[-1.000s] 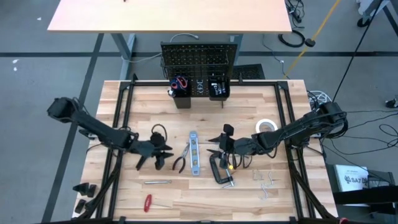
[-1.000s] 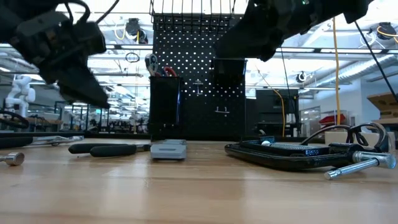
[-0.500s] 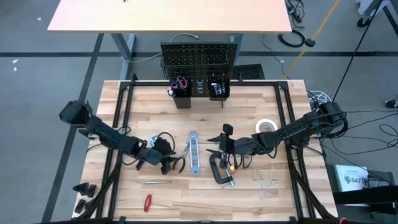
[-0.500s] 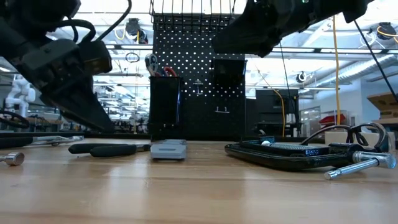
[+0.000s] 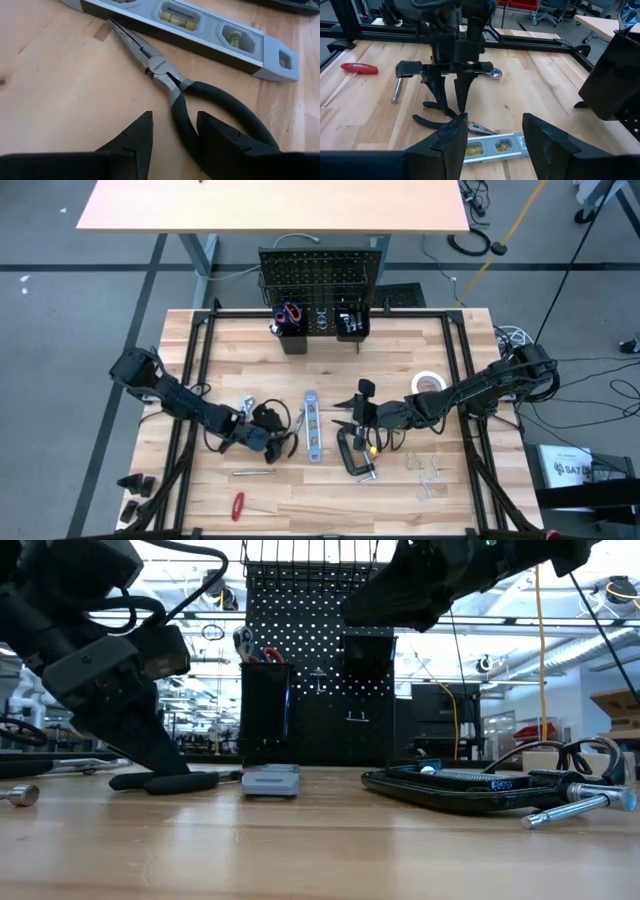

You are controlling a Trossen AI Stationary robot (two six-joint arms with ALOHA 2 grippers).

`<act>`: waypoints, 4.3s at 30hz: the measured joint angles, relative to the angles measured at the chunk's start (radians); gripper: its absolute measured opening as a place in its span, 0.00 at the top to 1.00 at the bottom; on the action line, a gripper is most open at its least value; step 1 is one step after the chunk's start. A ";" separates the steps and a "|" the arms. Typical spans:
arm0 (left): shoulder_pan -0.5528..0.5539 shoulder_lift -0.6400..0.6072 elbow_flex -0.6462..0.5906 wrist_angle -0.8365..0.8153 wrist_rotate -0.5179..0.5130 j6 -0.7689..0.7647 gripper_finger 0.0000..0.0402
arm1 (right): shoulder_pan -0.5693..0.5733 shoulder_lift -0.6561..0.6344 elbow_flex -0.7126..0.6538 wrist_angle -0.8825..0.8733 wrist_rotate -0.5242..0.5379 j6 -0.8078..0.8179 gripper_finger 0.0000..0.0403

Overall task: Hang tools onto peg board
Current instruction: Put the black long nose pliers into the left black bin on the peg board

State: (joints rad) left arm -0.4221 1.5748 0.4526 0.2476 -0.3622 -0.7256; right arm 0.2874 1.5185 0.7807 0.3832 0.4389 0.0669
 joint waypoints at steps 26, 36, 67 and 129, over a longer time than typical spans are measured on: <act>0.037 0.040 0.160 -0.411 0.010 0.157 0.68 | 0.000 0.000 0.000 0.001 0.006 0.021 0.55; 0.033 0.041 0.149 -0.392 -0.019 0.167 0.97 | 0.000 0.000 0.000 0.011 0.005 0.027 0.55; 0.017 -0.365 0.148 -0.452 -0.115 0.243 1.00 | 0.035 0.000 0.000 0.072 -0.159 -0.049 0.55; 0.259 -0.355 0.151 -0.269 0.437 0.442 0.65 | -0.067 0.365 0.525 -0.651 -0.102 -0.289 0.94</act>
State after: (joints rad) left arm -0.1626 1.2202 0.6033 -0.0218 0.0751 -0.2835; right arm 0.2206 1.8833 1.3054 -0.2673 0.3367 -0.2217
